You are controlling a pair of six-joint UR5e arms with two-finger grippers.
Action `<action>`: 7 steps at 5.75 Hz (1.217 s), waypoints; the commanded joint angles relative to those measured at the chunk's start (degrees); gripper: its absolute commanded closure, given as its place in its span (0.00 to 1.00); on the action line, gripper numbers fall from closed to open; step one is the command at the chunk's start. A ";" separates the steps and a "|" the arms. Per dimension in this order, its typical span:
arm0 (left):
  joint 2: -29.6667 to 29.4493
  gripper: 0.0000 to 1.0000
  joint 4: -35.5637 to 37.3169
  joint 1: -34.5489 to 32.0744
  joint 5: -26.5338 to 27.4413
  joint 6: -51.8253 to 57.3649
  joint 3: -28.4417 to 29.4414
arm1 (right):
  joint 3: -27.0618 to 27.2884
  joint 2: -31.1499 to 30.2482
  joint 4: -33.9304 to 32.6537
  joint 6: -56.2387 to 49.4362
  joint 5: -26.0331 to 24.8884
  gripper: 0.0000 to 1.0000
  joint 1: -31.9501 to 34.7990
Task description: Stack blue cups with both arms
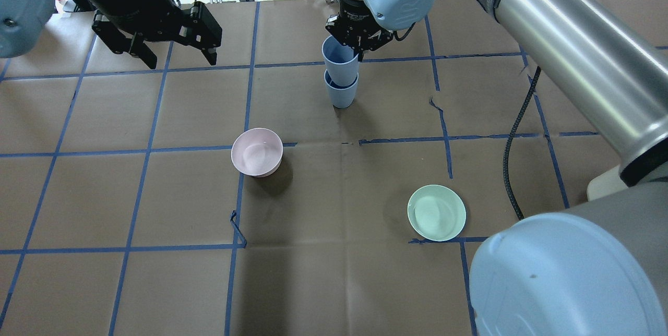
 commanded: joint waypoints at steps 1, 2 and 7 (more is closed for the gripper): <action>0.21 0.01 0.00 0.09 0.06 0.13 0.17 | 0.56 0.16 -0.74 -0.20 1.75 0.92 0.06; 0.82 0.01 -0.09 0.09 0.15 0.04 0.08 | 1.43 0.34 -0.74 -0.37 1.77 0.92 0.06; 1.09 0.01 -0.70 0.09 0.24 -0.05 0.08 | 4.60 0.69 -8.29 -0.73 1.77 0.80 0.06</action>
